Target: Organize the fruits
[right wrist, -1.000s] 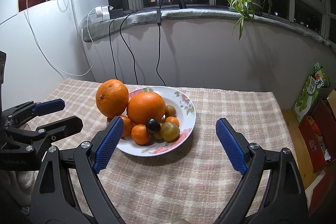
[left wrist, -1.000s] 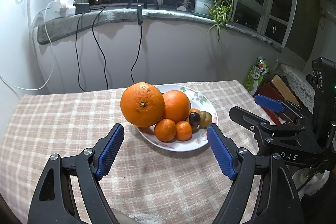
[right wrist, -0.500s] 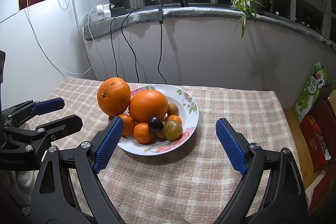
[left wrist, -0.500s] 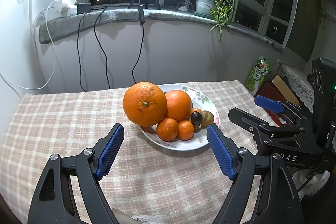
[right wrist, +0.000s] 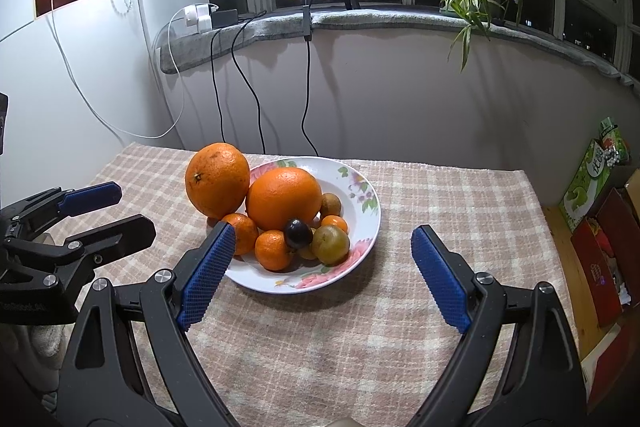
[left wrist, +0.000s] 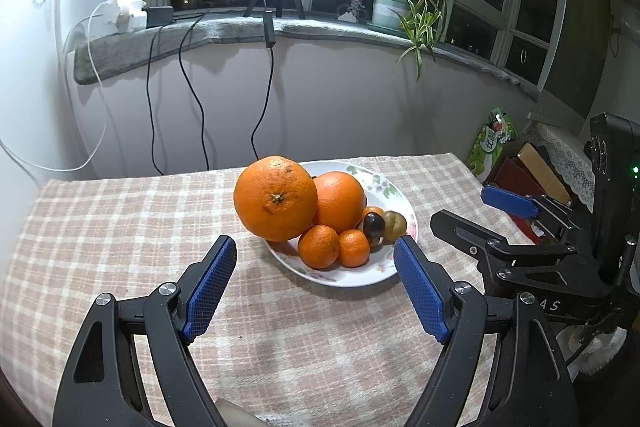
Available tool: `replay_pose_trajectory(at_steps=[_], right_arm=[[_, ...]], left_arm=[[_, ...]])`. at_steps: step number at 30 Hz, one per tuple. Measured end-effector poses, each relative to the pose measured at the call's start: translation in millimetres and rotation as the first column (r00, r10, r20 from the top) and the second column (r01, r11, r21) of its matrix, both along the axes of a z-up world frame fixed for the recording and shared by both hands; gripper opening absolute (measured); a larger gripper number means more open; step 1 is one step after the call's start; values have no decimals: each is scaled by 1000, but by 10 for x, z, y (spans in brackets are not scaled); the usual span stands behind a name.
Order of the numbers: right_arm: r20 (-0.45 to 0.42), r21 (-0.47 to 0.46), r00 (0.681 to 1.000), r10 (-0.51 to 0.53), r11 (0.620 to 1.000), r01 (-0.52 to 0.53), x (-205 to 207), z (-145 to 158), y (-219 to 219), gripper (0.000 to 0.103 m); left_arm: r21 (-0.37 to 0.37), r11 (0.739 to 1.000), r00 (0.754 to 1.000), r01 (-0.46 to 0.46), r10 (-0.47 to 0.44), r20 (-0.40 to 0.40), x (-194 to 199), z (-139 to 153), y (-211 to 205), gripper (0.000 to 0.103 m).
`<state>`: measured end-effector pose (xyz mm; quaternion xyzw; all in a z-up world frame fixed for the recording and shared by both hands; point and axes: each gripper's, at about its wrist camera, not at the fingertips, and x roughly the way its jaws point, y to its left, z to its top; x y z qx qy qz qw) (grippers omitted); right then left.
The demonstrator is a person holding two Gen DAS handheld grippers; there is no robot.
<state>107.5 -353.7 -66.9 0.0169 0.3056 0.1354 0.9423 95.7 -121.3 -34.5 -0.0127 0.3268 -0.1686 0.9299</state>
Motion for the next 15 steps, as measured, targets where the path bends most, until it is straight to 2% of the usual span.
replay_pose_trajectory(at_steps=[15], right_arm=[[-4,-2,1000,-5,1000,5,10,-25,-10,92]], left_arm=[[2,1000,1000,5,-6,1,20,-12,2,81]])
